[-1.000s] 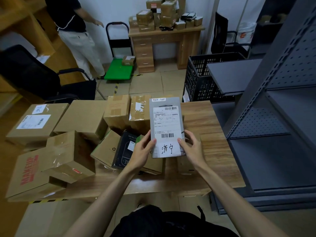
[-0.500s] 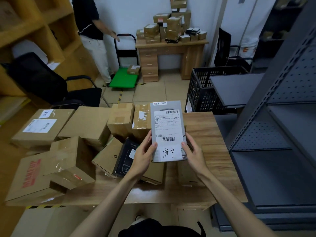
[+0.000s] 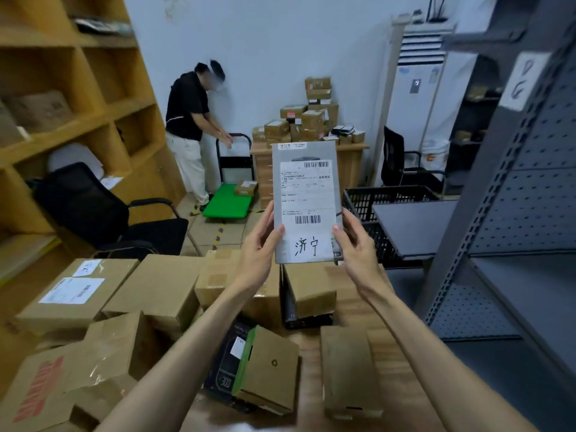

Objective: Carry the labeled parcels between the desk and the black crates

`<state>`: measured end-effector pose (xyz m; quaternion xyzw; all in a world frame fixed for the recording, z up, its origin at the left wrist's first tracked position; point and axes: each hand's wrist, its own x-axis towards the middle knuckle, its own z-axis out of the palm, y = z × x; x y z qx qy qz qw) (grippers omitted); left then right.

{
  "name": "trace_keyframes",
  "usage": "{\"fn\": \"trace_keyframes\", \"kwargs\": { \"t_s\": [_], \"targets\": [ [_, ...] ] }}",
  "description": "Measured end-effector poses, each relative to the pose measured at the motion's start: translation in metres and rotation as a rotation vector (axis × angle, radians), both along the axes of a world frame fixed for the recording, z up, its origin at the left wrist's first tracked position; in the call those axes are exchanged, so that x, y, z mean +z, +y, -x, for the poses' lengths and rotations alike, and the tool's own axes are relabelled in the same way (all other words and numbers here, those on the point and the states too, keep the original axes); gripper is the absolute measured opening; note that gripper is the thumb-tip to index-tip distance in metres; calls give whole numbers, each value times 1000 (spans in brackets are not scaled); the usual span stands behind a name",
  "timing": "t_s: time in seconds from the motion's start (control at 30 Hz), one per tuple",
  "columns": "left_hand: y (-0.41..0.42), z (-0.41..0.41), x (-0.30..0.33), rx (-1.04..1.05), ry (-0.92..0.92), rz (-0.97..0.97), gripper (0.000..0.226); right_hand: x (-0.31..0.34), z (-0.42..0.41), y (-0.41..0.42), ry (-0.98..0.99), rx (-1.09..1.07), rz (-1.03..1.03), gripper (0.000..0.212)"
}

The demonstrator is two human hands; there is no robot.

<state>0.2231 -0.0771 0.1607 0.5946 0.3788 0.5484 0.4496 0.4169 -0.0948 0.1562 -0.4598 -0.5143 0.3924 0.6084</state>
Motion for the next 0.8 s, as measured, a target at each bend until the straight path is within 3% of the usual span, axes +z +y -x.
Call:
{"fn": "trace_keyframes", "kwargs": {
  "t_s": [0.37,0.8],
  "targets": [
    [14,-15,80,18,2,-251,49,78,-7,17,-45,-41,-279,47],
    [5,-22,83,14,0,-265,49,72,-13,13,-47,-60,-273,47]
  ]
}}
